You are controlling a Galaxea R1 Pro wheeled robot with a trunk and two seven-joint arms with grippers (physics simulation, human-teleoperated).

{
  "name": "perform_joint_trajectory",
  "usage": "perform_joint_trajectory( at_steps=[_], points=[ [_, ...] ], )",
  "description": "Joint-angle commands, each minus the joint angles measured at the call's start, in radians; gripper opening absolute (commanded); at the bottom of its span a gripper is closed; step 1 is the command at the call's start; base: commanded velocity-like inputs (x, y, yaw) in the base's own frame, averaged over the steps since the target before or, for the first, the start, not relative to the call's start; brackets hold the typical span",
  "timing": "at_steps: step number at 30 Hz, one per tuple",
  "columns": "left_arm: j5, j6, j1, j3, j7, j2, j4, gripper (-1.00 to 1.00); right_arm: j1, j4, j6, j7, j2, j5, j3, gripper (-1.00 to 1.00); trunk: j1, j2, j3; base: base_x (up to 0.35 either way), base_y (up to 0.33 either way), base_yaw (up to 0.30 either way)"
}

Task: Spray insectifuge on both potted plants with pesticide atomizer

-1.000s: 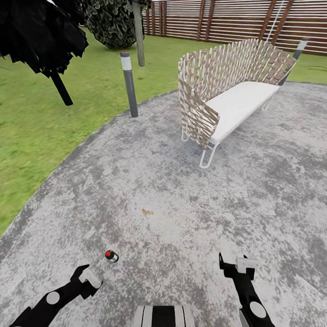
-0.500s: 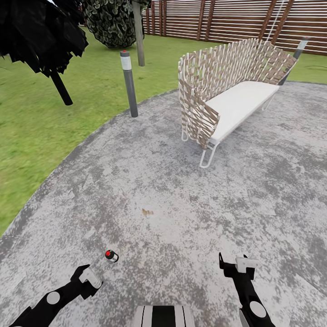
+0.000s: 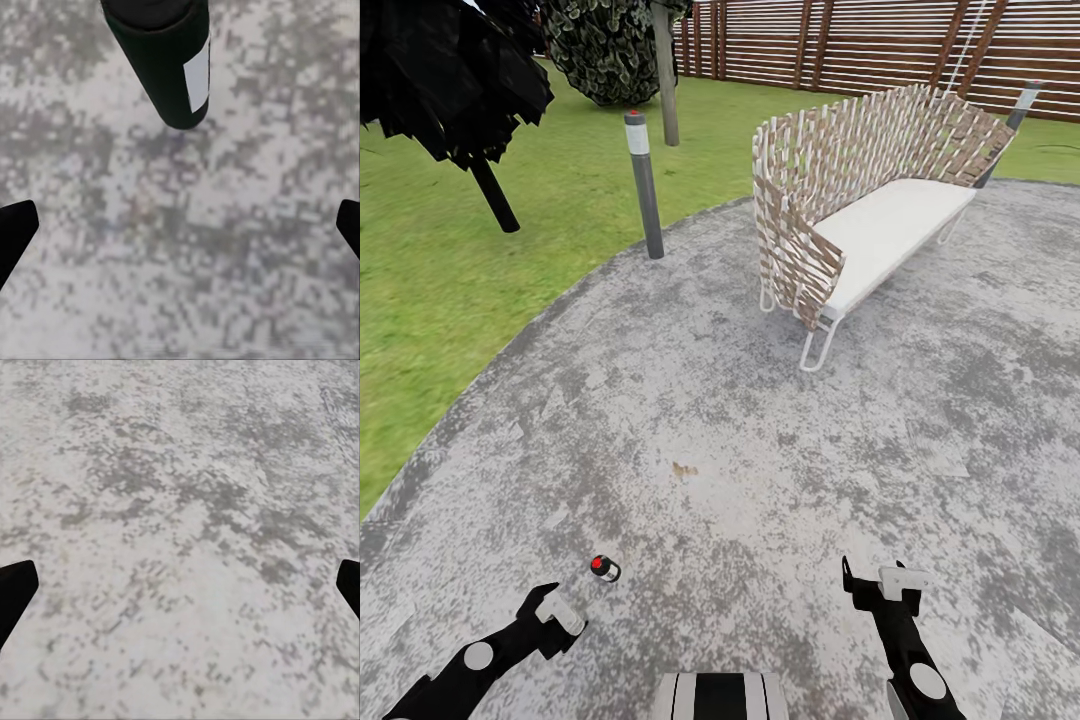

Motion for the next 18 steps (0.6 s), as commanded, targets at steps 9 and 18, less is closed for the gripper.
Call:
perform_joint_trajectory(
  at_steps=[9,18],
  points=[
    [-0.006,-0.006,0.000,-0.002,0.000,-0.001,0.000,1.00,0.000,0.000,-0.002,-0.004,0.000,0.001,0.001,1.00,0.000,0.000,-0.001,0.039,0.000,0.000],
    [-0.006,-0.006,0.000,-0.002,0.000,-0.005,0.000,1.00,0.000,-0.001,-0.002,-0.004,0.000,0.001,0.001,1.00,0.000,0.000,-0.001,0.072,0.000,0.000]
  ],
)
